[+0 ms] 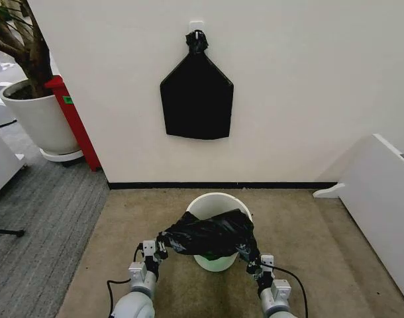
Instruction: Place the garbage bag over the trash bin.
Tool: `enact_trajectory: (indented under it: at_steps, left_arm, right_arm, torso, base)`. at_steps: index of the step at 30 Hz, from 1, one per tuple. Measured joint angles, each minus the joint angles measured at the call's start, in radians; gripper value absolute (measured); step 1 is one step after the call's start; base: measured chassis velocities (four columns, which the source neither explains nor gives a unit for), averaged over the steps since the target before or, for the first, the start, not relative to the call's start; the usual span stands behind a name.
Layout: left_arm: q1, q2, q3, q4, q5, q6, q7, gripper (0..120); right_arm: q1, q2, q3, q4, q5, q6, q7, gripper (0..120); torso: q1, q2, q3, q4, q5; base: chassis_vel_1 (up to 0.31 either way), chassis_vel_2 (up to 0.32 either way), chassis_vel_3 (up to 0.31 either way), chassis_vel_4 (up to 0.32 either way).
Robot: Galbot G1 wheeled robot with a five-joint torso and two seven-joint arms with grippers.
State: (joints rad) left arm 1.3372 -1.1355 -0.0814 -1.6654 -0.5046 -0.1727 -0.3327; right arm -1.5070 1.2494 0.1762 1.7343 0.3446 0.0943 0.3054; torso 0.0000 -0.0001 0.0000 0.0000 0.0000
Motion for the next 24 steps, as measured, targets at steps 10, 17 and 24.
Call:
enact_trajectory:
  at_steps: [10, 17, 24]
  left_arm:
    - [-0.045, -0.026, -0.001, 0.093, 0.003, -0.065, 0.022, 0]
    - [-0.052, -0.037, -0.002, 0.106, 0.0, -0.084, 0.039, 0]
    - [-0.035, -0.039, -0.003, 0.091, 0.024, -0.103, 0.056, 19]
  right_arm:
    - [0.022, 0.012, 0.0, -0.032, -0.006, 0.008, -0.007, 0]
    - [0.019, 0.014, 0.003, -0.033, -0.013, 0.009, -0.008, 0]
    - [0.005, 0.018, 0.017, -0.006, -0.045, 0.002, -0.01, 0]
  torso:
    - [0.0, 0.0, 0.0, 0.0, 0.0]
    - [0.0, 0.0, 0.0, 0.0, 0.0]
    - [0.0, 0.0, 0.0, 0.0, 0.0]
  base:
    - [0.0, 0.0, 0.0, 0.0]
    - [0.0, 0.0, 0.0, 0.0]
    - [0.0, 0.0, 0.0, 0.0]
